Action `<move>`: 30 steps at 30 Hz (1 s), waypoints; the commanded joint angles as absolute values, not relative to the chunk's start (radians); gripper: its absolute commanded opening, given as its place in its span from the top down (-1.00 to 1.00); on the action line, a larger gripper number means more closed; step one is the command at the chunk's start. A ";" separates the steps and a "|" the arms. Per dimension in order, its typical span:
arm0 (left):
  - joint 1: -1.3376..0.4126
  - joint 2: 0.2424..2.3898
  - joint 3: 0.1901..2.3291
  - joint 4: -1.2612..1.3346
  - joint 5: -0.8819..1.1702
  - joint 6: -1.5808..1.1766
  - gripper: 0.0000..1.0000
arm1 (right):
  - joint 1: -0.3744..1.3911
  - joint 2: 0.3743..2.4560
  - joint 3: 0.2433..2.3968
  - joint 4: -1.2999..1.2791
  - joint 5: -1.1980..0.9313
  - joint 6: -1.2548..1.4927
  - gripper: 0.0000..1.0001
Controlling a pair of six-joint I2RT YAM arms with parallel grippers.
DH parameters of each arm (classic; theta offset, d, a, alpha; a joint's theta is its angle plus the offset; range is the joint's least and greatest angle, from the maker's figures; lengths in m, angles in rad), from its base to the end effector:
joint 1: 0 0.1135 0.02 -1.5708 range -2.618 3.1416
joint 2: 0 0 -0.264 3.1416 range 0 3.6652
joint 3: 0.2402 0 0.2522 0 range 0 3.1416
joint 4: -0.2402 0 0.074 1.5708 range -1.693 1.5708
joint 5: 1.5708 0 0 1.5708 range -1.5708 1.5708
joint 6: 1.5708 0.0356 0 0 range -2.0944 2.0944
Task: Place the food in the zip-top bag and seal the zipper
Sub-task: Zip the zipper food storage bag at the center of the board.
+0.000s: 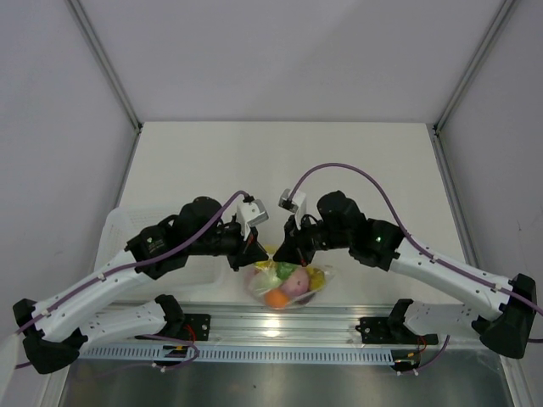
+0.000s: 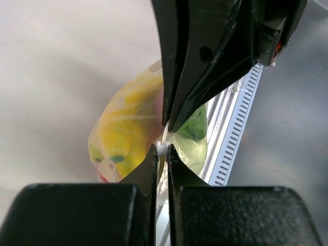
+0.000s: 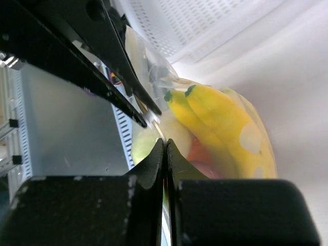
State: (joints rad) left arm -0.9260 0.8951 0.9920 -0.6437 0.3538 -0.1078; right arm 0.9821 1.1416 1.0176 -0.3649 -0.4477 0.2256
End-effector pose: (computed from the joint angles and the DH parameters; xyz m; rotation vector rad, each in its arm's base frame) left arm 0.1011 -0.1550 0.3471 1.0926 1.9568 -0.9659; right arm 0.1284 0.2201 0.3330 -1.0984 1.9447 1.1695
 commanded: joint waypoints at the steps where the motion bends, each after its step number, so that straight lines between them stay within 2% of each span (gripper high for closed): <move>1: -0.919 0.847 0.985 -0.620 0.283 -0.138 0.99 | 0.977 1.074 0.983 -0.388 -0.278 0.215 1.00; 7: -0.919 0.772 0.947 -0.626 0.190 -0.158 0.99 | 0.963 1.017 0.951 -0.419 -0.192 0.212 1.00; 18: -0.916 0.675 0.902 -0.680 0.057 -0.190 0.99 | 0.951 0.985 0.910 -0.437 -0.169 0.232 1.00; 27: -0.914 0.627 0.877 -0.693 0.032 -0.215 0.99 | 0.953 0.979 0.911 -0.437 -0.166 0.244 1.00; 28: -0.914 0.627 0.876 -0.690 0.029 -0.216 0.90 | 0.953 0.982 0.914 -0.436 -0.172 0.245 1.00; 29: -0.914 0.626 0.876 -0.687 0.031 -0.216 0.35 | 0.953 0.988 0.922 -0.431 -0.175 0.248 1.00; 30: -0.914 0.624 0.877 -0.678 0.034 -0.216 0.15 | 0.954 1.002 0.926 -0.433 -0.176 0.249 1.00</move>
